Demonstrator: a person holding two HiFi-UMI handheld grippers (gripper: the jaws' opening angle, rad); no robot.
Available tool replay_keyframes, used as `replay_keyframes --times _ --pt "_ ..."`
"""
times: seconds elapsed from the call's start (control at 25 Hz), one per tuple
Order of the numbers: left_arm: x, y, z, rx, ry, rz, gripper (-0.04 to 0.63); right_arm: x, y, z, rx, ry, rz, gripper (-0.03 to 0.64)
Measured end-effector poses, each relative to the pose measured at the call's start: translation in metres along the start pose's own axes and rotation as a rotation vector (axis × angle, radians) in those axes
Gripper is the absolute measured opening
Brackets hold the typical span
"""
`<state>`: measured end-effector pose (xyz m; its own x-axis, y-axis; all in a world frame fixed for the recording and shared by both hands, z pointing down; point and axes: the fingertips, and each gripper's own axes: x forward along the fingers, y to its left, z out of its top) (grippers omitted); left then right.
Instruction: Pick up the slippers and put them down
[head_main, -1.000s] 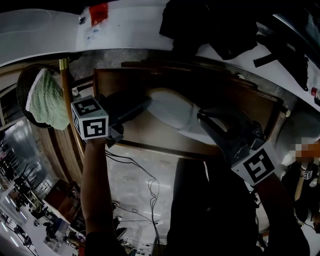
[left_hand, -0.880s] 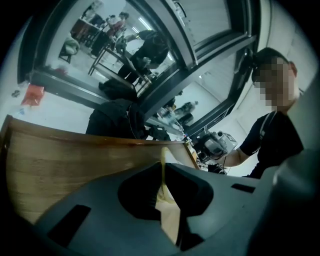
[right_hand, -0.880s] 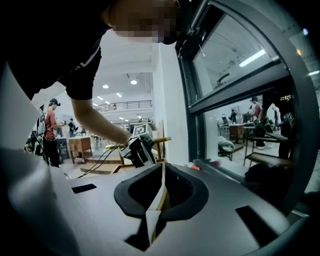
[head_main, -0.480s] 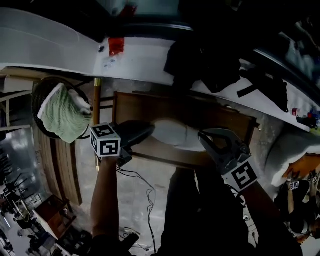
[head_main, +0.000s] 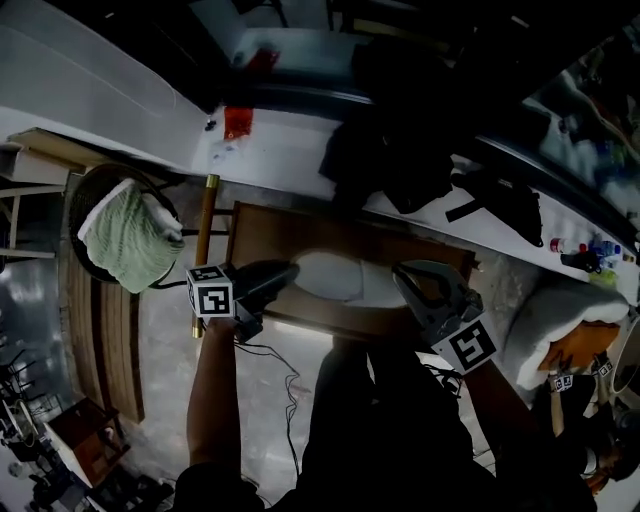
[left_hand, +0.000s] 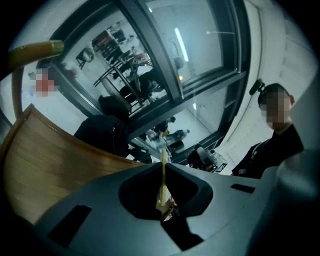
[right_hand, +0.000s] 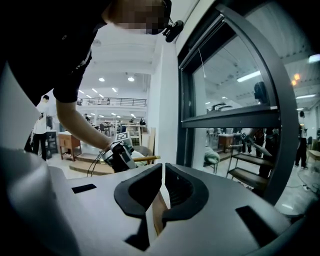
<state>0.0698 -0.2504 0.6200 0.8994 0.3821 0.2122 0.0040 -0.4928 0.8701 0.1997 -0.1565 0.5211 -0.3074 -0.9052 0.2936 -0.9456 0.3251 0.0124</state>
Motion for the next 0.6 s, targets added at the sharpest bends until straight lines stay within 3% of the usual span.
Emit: replay_keyframes --times 0.16,0.36,0.6 --pt "-0.014 -0.011 0.005 -0.055 -0.100 -0.036 0.029 -0.010 -0.010 0.020 -0.029 -0.043 -0.029 0.031" --pt "-0.037 -0.044 0.024 -0.071 -0.278 -0.063 0.029 -0.028 -0.018 0.039 -0.055 -0.057 -0.062 0.031" --pt "-0.066 -0.071 0.028 -0.072 -0.347 0.014 0.029 -0.045 -0.008 0.061 -0.104 -0.069 -0.065 0.031"
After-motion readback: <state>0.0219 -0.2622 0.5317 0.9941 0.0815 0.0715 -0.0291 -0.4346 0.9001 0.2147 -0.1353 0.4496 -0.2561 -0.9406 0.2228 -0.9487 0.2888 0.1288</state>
